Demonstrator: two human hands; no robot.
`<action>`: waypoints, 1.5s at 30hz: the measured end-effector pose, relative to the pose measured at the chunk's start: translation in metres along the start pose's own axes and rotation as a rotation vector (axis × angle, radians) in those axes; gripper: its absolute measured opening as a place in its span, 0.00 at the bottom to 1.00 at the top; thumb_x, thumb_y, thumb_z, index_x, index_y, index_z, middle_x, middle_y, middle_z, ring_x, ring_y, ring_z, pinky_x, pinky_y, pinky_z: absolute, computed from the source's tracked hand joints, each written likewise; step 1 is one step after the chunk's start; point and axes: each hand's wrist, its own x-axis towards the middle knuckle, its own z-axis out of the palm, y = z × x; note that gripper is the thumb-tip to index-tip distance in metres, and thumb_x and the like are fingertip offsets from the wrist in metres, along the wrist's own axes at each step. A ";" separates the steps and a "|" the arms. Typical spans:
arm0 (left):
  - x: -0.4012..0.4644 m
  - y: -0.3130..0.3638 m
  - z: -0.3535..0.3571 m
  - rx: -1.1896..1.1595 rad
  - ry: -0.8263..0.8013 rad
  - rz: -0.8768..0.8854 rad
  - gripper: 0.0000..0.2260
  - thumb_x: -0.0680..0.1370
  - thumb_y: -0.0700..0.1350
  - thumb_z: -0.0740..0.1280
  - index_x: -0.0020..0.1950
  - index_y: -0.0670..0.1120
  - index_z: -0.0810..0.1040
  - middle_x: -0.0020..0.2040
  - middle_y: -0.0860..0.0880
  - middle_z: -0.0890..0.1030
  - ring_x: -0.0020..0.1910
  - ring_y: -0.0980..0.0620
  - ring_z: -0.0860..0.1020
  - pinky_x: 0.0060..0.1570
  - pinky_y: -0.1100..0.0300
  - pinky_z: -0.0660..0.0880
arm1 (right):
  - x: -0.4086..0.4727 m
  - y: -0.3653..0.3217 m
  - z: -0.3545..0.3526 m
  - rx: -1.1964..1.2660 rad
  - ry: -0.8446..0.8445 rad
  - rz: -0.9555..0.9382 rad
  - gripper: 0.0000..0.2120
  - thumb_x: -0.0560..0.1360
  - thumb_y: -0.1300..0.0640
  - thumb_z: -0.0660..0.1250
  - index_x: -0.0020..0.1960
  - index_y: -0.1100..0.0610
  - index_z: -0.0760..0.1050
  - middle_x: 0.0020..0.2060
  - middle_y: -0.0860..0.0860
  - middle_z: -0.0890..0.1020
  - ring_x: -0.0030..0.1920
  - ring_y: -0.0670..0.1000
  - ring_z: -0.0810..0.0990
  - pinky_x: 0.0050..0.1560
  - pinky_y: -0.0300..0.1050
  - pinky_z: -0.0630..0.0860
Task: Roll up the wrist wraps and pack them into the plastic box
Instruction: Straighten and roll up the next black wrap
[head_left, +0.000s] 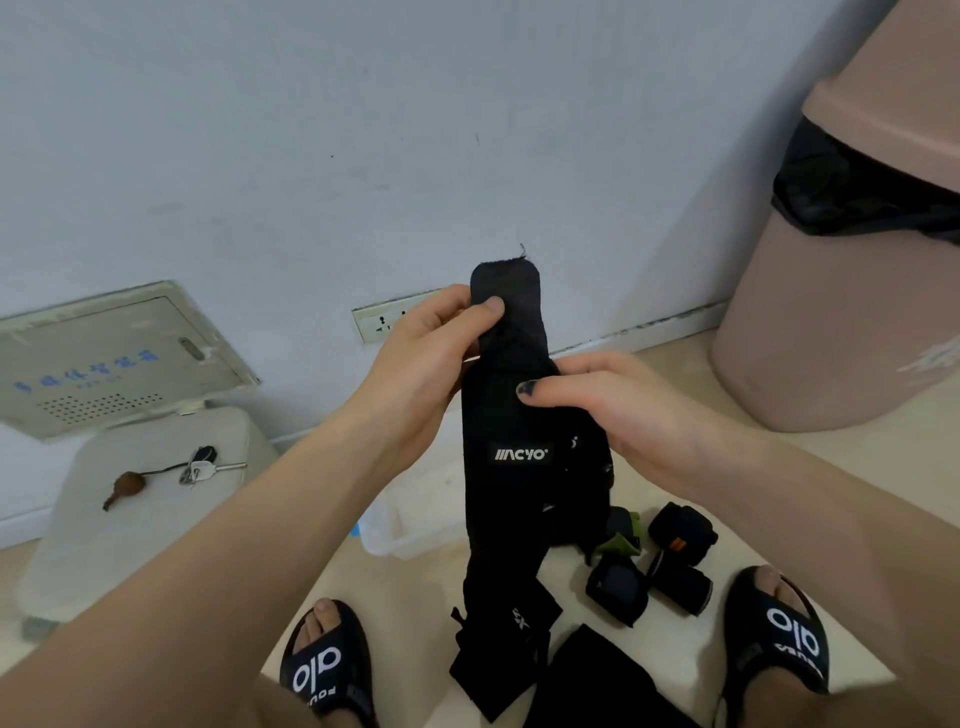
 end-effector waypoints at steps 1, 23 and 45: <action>0.000 0.000 0.000 -0.002 0.007 0.000 0.12 0.84 0.44 0.64 0.62 0.37 0.79 0.52 0.43 0.81 0.50 0.49 0.82 0.54 0.55 0.77 | 0.000 0.000 0.000 -0.006 0.004 -0.006 0.09 0.78 0.58 0.70 0.55 0.60 0.86 0.50 0.59 0.88 0.52 0.58 0.88 0.55 0.54 0.83; -0.014 -0.036 -0.006 0.522 -0.572 -0.258 0.14 0.81 0.40 0.68 0.67 0.51 0.79 0.61 0.54 0.85 0.62 0.56 0.81 0.67 0.55 0.75 | -0.015 -0.016 -0.016 0.239 0.335 -0.208 0.09 0.81 0.57 0.69 0.56 0.59 0.85 0.50 0.55 0.89 0.52 0.55 0.88 0.54 0.51 0.85; -0.025 -0.017 -0.008 0.082 -0.309 -0.099 0.12 0.85 0.43 0.63 0.66 0.52 0.79 0.59 0.51 0.86 0.59 0.52 0.84 0.55 0.57 0.79 | -0.007 0.013 -0.020 -0.225 0.173 0.195 0.45 0.64 0.17 0.57 0.48 0.55 0.88 0.47 0.51 0.89 0.54 0.54 0.85 0.69 0.56 0.73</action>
